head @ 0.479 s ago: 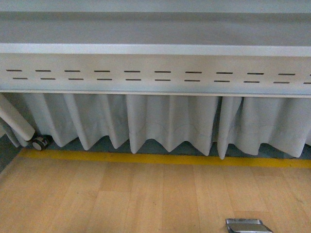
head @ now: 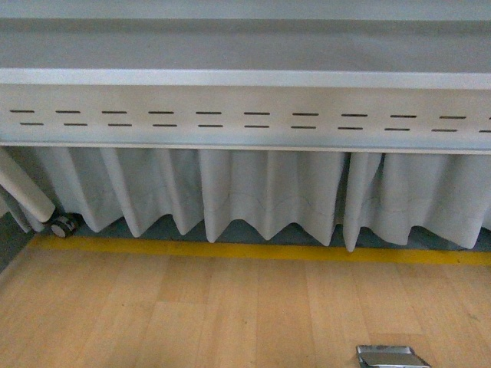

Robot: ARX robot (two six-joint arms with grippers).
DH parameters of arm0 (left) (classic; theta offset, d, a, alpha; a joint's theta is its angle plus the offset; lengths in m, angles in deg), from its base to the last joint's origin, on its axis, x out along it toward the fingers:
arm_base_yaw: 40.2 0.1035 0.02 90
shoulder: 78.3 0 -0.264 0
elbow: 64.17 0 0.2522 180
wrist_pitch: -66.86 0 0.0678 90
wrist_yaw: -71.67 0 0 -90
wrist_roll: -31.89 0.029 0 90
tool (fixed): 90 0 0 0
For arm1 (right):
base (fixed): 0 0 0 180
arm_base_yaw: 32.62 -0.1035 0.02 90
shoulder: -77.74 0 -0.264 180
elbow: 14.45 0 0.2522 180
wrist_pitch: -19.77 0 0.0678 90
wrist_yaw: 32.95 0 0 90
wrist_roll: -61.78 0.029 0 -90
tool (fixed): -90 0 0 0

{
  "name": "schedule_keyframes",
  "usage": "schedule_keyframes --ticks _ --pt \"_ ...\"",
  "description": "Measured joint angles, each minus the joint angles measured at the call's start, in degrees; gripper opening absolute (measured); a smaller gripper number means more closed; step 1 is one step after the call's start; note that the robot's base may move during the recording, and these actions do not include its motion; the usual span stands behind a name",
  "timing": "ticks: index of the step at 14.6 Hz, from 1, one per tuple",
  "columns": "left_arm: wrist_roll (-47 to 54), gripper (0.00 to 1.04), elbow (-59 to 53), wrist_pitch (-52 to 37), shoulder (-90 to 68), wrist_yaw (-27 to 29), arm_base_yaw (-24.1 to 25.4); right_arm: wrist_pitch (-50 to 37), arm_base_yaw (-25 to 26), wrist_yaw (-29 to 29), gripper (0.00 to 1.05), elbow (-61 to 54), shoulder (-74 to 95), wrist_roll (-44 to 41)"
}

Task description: Open oven

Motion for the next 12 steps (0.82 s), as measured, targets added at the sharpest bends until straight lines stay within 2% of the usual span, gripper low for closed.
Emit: schedule_keyframes --ticks 12 --pt "0.00 0.98 0.00 0.00 0.00 0.00 0.00 0.00 0.00 0.00 0.98 0.00 0.00 0.00"
